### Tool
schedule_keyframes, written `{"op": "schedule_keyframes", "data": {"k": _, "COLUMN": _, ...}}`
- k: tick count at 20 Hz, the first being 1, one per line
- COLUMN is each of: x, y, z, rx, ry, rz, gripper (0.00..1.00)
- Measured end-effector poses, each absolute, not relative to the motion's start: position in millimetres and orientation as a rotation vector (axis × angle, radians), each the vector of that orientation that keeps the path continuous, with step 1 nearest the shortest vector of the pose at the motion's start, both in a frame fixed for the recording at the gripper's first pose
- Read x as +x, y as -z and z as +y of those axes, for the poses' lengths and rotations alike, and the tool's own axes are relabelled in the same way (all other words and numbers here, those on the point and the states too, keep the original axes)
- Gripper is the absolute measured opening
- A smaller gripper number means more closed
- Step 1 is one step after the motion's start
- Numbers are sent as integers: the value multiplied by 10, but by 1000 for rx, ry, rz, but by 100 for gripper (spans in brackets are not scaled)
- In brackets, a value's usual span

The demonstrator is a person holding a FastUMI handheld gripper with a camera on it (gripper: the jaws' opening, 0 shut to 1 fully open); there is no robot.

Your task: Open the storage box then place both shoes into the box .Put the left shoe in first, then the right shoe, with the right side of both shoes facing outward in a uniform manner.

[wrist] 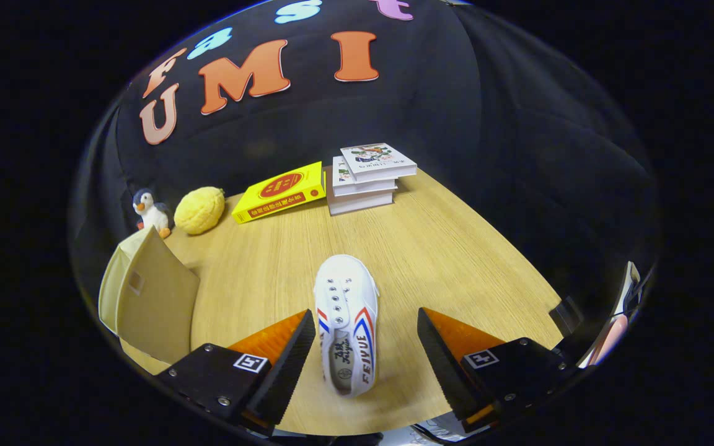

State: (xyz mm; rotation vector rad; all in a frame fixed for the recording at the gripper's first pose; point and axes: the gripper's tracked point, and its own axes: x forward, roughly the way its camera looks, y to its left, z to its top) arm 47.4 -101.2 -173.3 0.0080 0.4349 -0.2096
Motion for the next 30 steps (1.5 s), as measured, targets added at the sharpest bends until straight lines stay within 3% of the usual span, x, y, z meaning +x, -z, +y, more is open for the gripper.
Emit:
{"op": "schedule_keyframes", "data": {"k": 6, "x": 536, "y": 2235, "z": -1085, "rx": -45, "ry": 165, "rz": 555, "gripper": 97}}
{"op": "schedule_keyframes", "data": {"k": 11, "x": 677, "y": 2429, "z": -1040, "rx": -32, "ry": 108, "rz": 601, "gripper": 78}}
{"op": "schedule_keyframes", "data": {"k": 15, "x": 748, "y": 2546, "z": -903, "rx": 33, "ry": 35, "rz": 640, "gripper": 55}}
{"op": "schedule_keyframes", "data": {"k": 16, "x": 733, "y": 2552, "z": -909, "rx": 44, "ry": 23, "rz": 645, "gripper": 42}}
{"op": "schedule_keyframes", "data": {"k": 19, "x": 754, "y": 2551, "z": -1021, "rx": 110, "ry": 48, "rz": 635, "gripper": 23}}
{"op": "schedule_keyframes", "data": {"k": 20, "x": 770, "y": 2546, "z": -1018, "rx": 136, "ry": 49, "rz": 629, "gripper": 3}}
{"op": "schedule_keyframes", "data": {"k": 30, "x": 784, "y": 1970, "z": -557, "rx": 225, "ry": -24, "rz": 518, "gripper": 0}}
